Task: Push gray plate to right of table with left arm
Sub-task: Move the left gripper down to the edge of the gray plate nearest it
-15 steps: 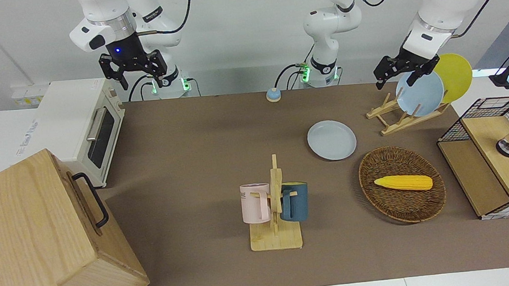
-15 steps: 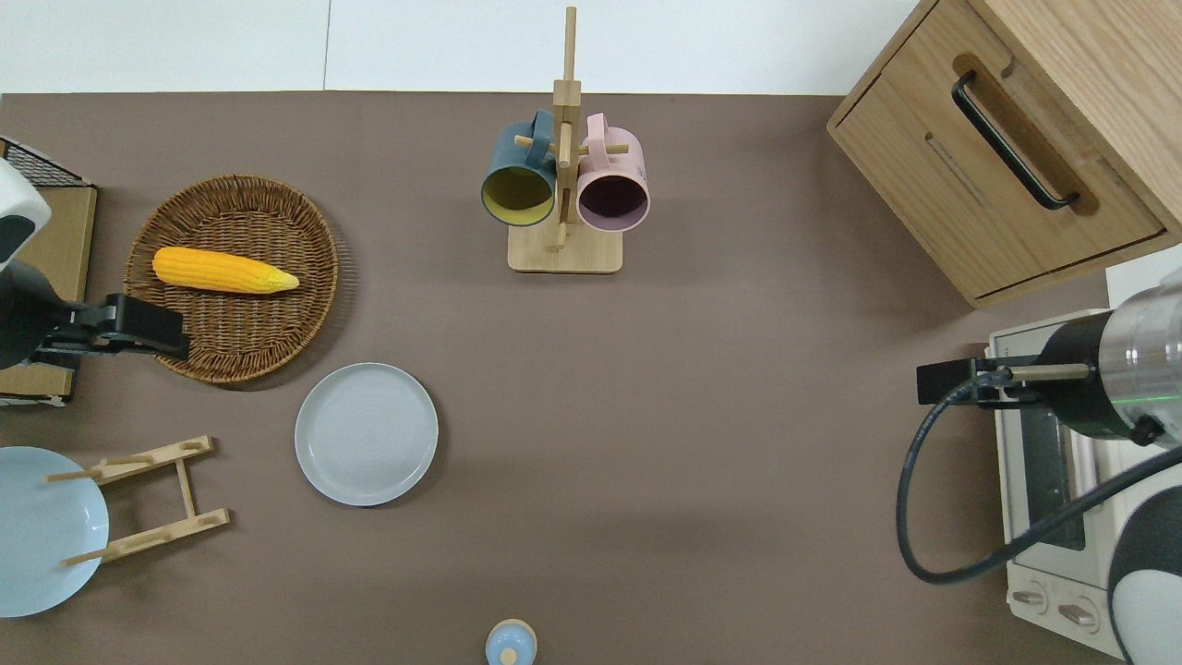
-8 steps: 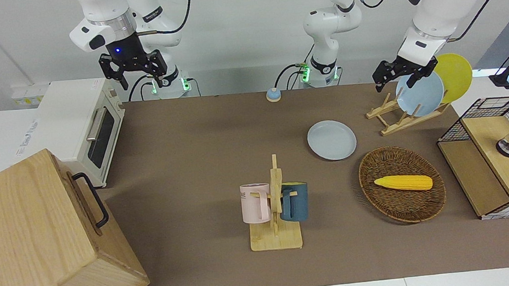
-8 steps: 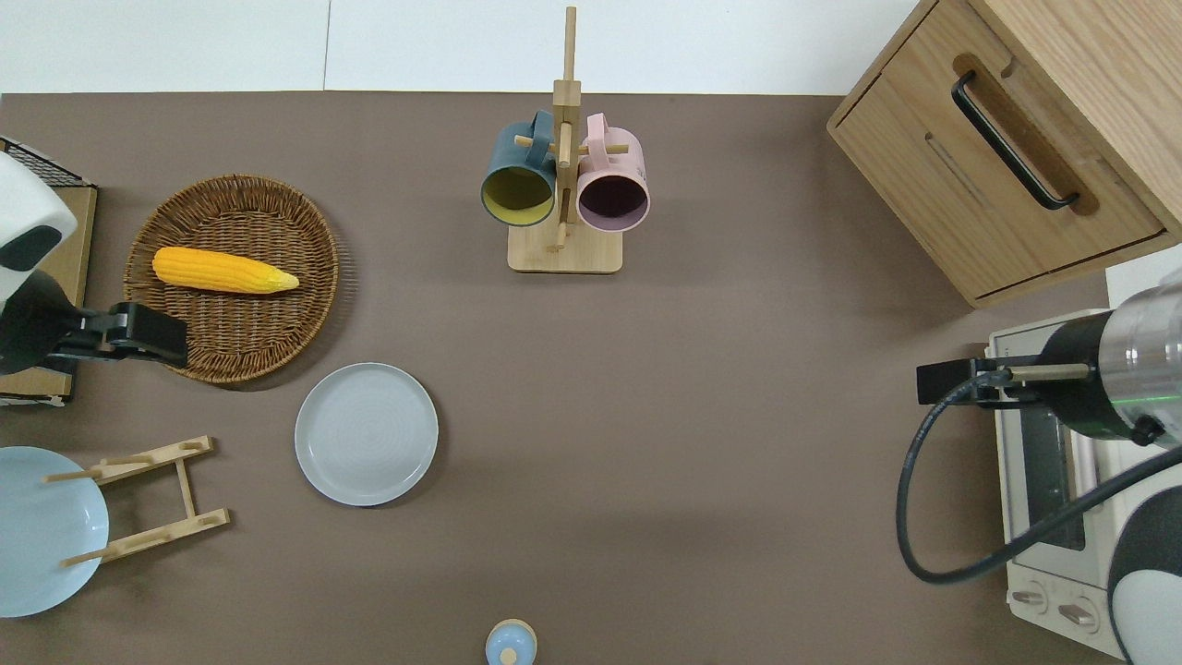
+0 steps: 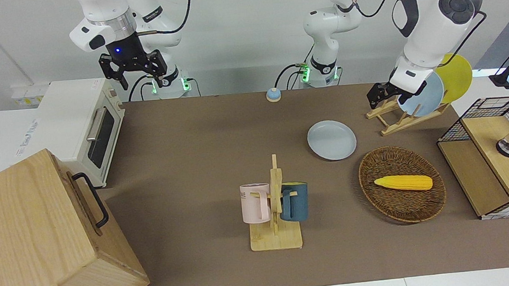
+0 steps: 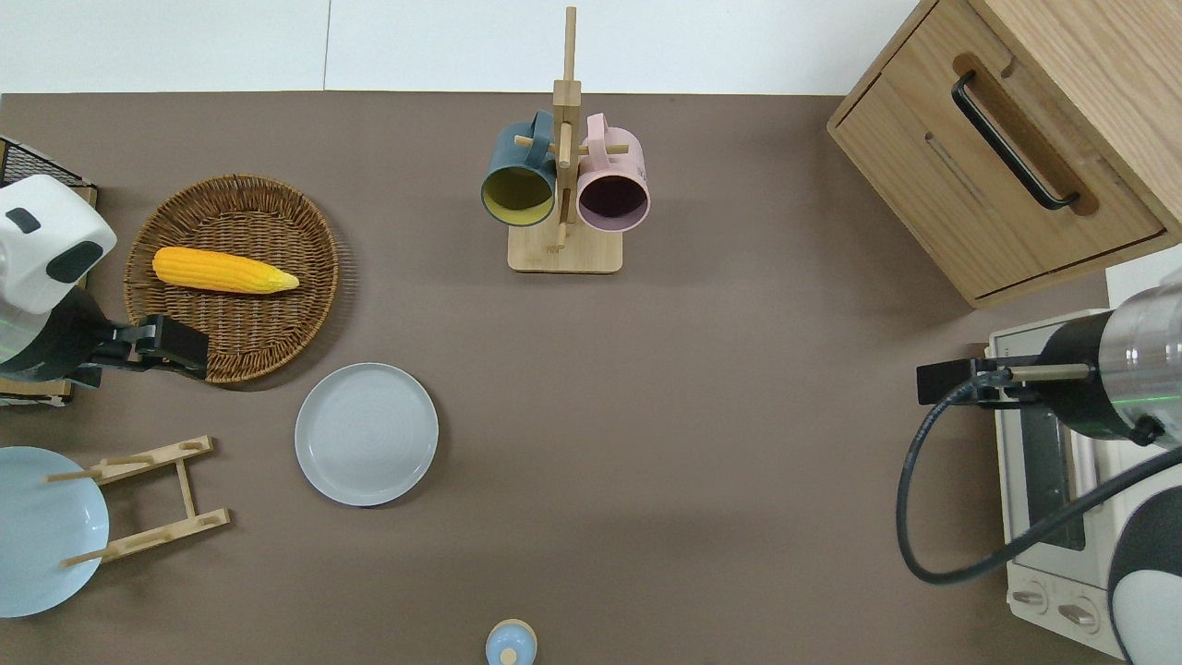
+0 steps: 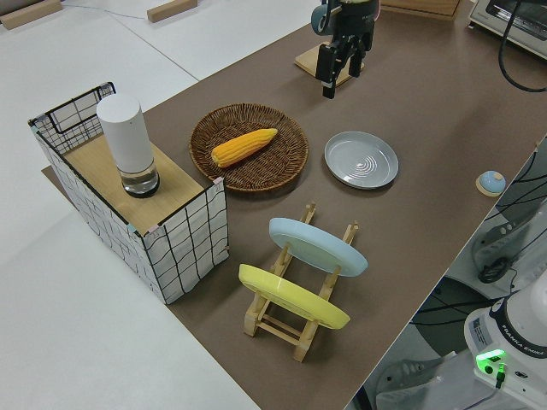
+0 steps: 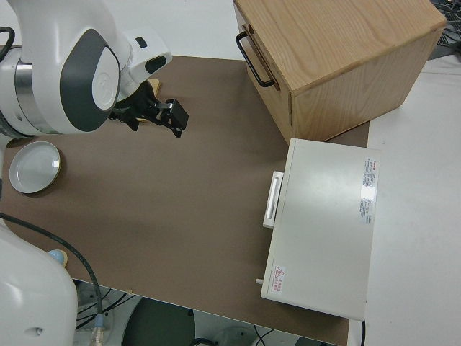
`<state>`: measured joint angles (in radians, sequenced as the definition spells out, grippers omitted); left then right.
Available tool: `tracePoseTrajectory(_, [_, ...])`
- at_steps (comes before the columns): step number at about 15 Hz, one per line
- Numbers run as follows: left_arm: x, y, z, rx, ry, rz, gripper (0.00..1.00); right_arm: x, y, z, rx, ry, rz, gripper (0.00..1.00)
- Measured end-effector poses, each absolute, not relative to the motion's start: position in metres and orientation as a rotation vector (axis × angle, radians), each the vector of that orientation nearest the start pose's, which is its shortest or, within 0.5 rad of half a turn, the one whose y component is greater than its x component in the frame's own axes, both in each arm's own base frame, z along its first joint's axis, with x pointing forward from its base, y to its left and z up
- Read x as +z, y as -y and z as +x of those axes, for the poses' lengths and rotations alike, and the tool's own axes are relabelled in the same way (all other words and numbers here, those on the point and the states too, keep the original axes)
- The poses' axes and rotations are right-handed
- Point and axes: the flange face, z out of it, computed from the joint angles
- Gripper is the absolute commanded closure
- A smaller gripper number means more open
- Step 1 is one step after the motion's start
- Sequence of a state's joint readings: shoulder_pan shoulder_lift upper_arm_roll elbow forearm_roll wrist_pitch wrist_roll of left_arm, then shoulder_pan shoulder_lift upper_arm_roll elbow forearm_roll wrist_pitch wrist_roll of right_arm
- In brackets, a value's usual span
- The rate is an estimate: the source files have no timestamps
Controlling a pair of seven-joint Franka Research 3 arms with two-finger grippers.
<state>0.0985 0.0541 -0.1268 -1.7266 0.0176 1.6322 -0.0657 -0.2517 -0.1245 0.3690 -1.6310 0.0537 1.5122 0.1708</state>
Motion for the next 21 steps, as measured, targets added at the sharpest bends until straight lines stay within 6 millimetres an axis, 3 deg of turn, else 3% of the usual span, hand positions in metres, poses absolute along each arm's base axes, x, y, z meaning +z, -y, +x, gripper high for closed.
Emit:
tracePoseTrajectory(5, [0.455, 0.014, 0.542, 0.243, 0.069, -3.127, 0.01, 0.653, -0.079, 0.506, 0.006, -0.083, -3.132, 0.007])
tracePoseTrajectory(14, [0.398, 0.005, 0.511, 0.334, 0.146, -3.158, 0.01, 0.653, -0.079, 0.506, 0.006, -0.083, -3.132, 0.005])
tracePoseTrajectory(21, [0.316, 0.005, 0.473, 0.319, 0.210, -3.186, 0.04, 0.653, -0.079, 0.506, 0.006, -0.083, -3.132, 0.005])
